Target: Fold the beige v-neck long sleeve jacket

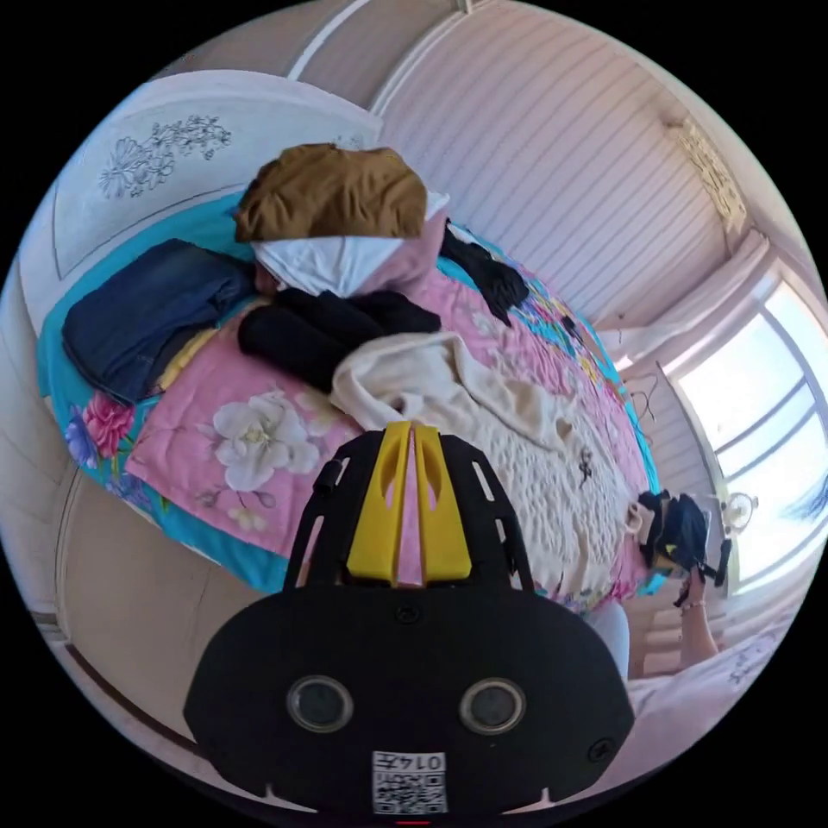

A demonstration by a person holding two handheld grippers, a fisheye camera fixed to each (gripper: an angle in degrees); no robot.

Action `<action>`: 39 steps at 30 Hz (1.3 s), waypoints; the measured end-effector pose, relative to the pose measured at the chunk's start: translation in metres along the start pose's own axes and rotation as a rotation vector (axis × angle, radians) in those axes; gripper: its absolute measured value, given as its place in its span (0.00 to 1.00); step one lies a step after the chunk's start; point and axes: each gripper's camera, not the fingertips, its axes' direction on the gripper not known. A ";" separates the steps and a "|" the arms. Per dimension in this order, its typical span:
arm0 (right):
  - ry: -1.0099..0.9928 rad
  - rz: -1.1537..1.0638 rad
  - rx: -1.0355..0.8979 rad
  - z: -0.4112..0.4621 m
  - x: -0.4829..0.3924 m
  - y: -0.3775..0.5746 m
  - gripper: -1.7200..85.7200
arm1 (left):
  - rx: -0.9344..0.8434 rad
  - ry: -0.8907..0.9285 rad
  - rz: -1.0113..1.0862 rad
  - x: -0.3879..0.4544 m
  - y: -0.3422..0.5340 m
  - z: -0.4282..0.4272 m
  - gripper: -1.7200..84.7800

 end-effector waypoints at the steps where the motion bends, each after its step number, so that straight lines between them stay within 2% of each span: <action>1: -0.109 -0.030 -0.041 0.014 -0.016 0.015 0.07 | -0.073 0.039 0.045 0.015 0.014 0.015 0.04; 4: -0.352 -0.110 -0.173 0.059 -0.064 0.045 0.11 | -0.257 0.126 0.081 0.049 0.047 0.063 0.10; 7: -0.389 -0.169 -0.243 0.096 -0.103 0.058 0.14 | -0.425 0.122 0.097 0.074 0.071 0.113 0.11; 10: -0.306 -0.134 -0.226 0.108 -0.113 0.060 0.13 | -0.424 0.022 0.184 0.090 0.075 0.121 0.06; 12: -0.366 -0.164 -0.241 0.105 -0.112 0.056 0.06 | -0.434 0.061 0.198 0.092 0.072 0.116 0.02; 15: -0.475 -0.180 -0.231 0.093 -0.099 0.050 0.04 | -0.402 0.128 0.238 0.094 0.068 0.093 0.01; 20: -0.534 -0.208 -0.236 0.073 -0.081 0.049 0.03 | -0.521 0.206 0.327 0.117 0.086 0.069 0.01; 24: -0.505 -0.266 -0.405 0.098 -0.083 0.051 0.03 | -0.551 0.062 0.374 0.126 0.104 0.068 0.01; 26: -0.505 -0.261 -0.437 0.103 -0.084 0.049 0.03 | -0.521 -0.085 0.404 0.132 0.099 0.058 0.02; 31: -0.320 -0.372 -0.264 0.081 -0.103 0.002 0.06 | -0.359 -0.171 0.628 0.182 0.049 0.049 0.08; 36: -0.264 -0.490 -0.075 0.090 -0.157 -0.096 0.17 | -0.290 -0.106 0.801 0.257 -0.015 0.113 0.12; 39: -0.276 -0.533 -0.058 0.117 -0.198 -0.162 0.18 | -0.327 -0.128 0.848 0.292 -0.042 0.172 0.12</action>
